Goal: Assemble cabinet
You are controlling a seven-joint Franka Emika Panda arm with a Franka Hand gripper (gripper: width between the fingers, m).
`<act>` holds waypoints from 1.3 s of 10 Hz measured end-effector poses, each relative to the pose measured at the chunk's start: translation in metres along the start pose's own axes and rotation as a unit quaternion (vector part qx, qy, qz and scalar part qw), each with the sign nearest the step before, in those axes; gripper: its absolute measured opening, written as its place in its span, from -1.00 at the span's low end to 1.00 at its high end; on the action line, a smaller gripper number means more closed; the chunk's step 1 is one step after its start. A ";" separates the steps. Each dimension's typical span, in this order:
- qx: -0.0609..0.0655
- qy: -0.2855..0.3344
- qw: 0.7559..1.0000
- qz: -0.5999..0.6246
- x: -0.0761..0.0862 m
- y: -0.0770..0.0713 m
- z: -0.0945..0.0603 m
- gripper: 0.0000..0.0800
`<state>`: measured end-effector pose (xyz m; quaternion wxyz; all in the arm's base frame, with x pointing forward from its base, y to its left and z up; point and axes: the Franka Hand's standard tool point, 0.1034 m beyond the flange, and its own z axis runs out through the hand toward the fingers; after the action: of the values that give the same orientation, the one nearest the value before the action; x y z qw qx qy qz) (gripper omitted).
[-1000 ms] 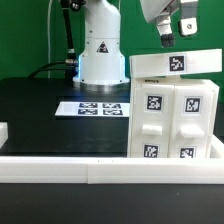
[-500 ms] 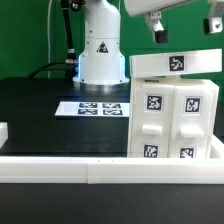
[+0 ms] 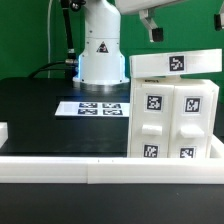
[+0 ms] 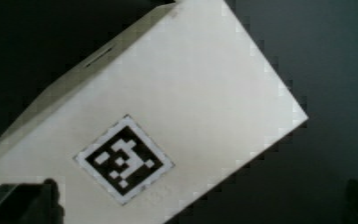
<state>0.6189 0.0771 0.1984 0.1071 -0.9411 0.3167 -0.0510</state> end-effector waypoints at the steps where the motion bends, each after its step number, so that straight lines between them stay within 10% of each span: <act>1: -0.011 0.005 0.997 -0.077 -0.001 0.000 0.000 0.99; 5: -0.043 -0.003 0.928 -0.371 0.001 0.003 -0.001 0.99; 9: -0.045 -0.011 0.864 -0.501 0.002 0.004 -0.001 0.99; 13: -0.053 -0.024 0.729 -0.683 -0.007 0.002 0.005 0.99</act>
Offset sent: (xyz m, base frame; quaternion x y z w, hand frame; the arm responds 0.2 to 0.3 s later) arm 0.0072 -0.0028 0.0021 -0.0115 -0.0122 -0.3666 0.9302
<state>0.6132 0.0805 0.1933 0.0013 -0.9087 -0.4116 -0.0705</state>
